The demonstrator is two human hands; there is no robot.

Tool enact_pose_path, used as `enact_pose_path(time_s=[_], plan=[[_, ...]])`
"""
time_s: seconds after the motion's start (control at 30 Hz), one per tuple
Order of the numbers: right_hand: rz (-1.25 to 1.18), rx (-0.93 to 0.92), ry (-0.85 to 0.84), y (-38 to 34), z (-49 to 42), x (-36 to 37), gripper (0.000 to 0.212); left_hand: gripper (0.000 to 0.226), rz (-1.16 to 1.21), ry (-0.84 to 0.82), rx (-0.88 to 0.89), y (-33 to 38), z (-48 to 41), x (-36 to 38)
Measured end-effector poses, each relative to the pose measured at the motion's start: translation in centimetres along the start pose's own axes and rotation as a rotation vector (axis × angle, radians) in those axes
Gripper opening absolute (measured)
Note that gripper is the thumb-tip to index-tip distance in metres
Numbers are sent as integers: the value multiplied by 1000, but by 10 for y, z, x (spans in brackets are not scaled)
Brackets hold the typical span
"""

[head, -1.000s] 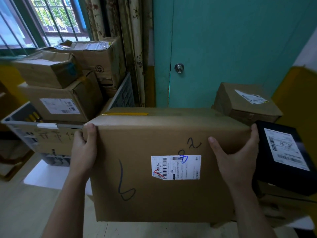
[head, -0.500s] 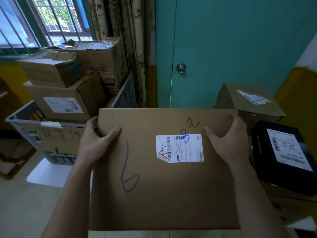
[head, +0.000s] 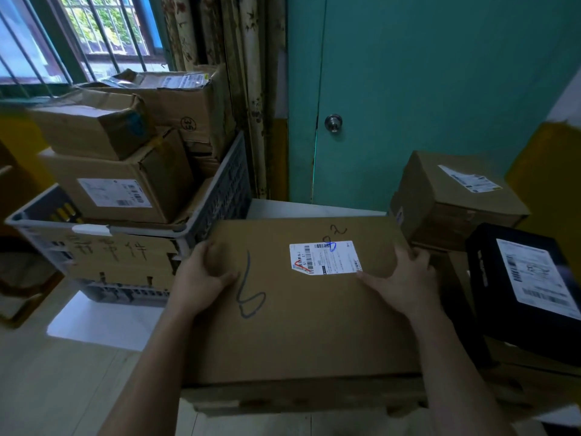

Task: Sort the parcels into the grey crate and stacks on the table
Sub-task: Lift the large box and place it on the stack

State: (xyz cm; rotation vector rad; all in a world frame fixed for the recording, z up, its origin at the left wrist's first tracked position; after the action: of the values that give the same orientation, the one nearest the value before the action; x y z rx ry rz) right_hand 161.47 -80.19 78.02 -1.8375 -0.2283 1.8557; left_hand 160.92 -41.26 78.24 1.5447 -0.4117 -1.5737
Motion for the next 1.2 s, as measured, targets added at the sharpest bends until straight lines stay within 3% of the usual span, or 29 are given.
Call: enact_pose_path(time_s=[0.23,0.4,0.6,0.67,0.77,0.83,1.0,1.2], plan=[[54,-26,-101,1,-11,10,85,74,-136,-80,-25,0,-5,8],[52,-46,-93,1,2,14,77,82,-183,-134,-83,2,-5,19],[-58,-158,295,9,85,-10,62,93,-205,-151,-118,-6,-8,24],[34,-138,285,15,102,-1,69,96,-237,-156,-120,-8,-12,25],[211,-90,49,19,108,27,100,90,-380,-176,-40,0,-17,32],[269,-106,-18,20,106,32,110,82,-486,-217,29,7,-18,40],[294,-165,-43,20,103,33,111,68,-623,-311,55,1,-15,49],[317,-167,-19,19,105,33,113,79,-573,-247,74,-3,-1,44]])
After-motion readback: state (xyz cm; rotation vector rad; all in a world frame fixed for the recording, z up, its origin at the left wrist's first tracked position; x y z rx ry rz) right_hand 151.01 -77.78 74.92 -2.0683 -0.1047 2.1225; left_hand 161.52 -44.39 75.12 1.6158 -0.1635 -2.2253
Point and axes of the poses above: each hand's wrist, its own z-axis away from the middle knuckle, its own x-axis out of the palm, y = z × x, the point moved 10 cm from there along -z, towards the middle knuckle, and after that the axes turned 6 degrees about -x, right-handed, at the moved point
